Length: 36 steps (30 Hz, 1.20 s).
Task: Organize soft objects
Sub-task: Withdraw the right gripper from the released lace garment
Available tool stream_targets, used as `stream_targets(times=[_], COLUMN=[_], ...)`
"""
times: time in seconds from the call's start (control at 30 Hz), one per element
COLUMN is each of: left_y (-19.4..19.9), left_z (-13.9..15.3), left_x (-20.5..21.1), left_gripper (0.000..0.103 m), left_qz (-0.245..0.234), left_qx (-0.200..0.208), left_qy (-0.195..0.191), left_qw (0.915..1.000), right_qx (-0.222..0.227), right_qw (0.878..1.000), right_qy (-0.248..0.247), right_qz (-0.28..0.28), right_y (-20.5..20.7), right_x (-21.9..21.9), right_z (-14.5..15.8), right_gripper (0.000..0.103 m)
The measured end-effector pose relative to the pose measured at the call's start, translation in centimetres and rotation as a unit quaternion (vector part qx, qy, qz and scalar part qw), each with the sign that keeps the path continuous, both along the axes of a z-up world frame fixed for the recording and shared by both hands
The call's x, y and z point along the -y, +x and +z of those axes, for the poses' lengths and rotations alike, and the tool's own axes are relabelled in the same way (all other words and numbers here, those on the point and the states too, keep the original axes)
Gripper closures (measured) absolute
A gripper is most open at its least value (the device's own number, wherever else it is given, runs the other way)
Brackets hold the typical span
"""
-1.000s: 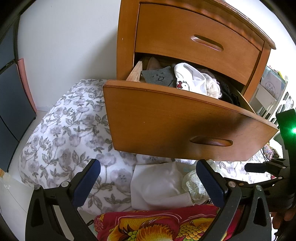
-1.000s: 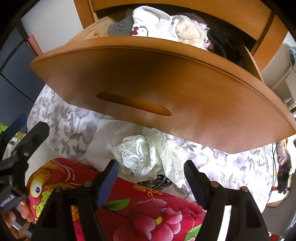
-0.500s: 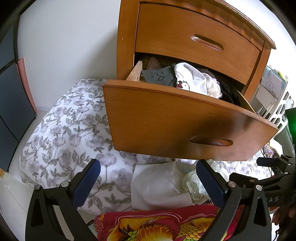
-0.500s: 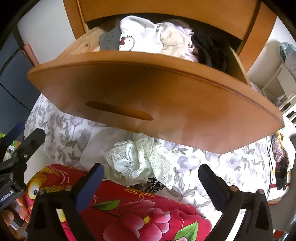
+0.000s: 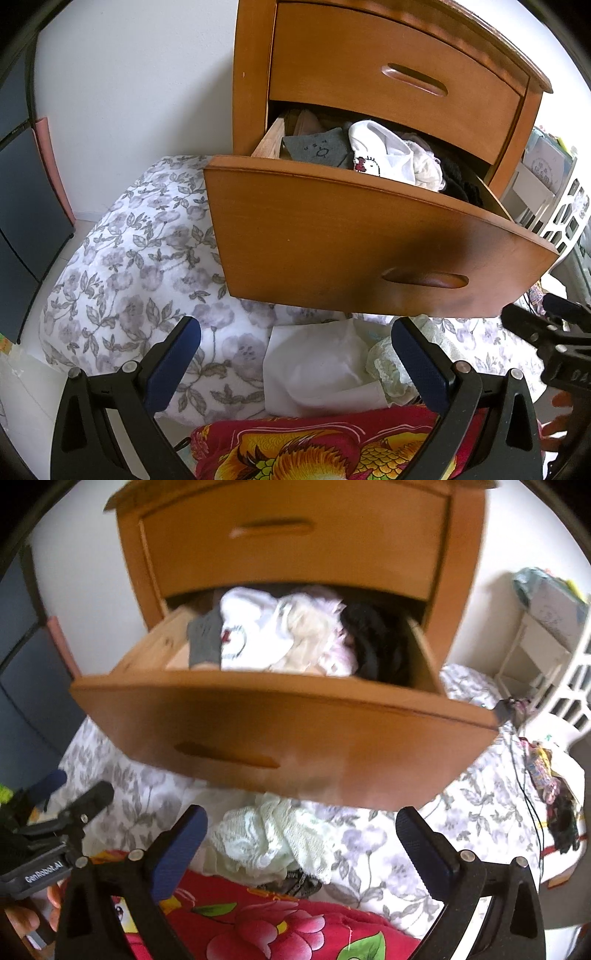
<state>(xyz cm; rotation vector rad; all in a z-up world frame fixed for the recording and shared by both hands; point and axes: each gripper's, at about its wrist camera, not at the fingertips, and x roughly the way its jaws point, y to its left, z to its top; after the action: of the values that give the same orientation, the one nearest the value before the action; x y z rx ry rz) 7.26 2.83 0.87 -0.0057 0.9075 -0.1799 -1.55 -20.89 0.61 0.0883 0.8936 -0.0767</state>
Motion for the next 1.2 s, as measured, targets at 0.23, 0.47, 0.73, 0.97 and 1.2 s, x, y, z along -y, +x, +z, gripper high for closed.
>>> stream_targets(times=[0.23,0.47,0.73,0.97,1.2], left_y=[0.0,0.3,0.2,-0.2,0.1], left_z=[-0.1,-0.3,-0.4,0.3,2.5], left_x=[0.2,0.4,1.1,1.2,1.4], left_gripper=[0.0,0.0,0.0,0.0,0.0], left_qz=[-0.003,-0.004,-0.007,-0.009,-0.035], left_qx=[-0.003,-0.014,-0.014,-0.002,0.011], left_qy=[0.013,0.017,0.046,0.047,0.045], left_qw=[0.9999,0.9998,0.9988,0.9989,0.9983], right_qx=[0.007,0.04,0.044,0.049,0.056], right_qw=[1.0,0.999,0.998,0.997,0.996], right_qy=[0.024,-0.006,-0.023,-0.003,0.001], right_qz=[-0.016,-0.035,-0.042,-0.052,-0.064], right_y=[-0.8,-1.3,-1.5,-1.9,-2.3], right_x=[-0.2,0.0,-0.1,0.6,0.9], right_z=[-1.4,-0.8,-1.2,-1.3,-1.2], right_gripper=[0.0,0.0,0.0,0.0,0.0])
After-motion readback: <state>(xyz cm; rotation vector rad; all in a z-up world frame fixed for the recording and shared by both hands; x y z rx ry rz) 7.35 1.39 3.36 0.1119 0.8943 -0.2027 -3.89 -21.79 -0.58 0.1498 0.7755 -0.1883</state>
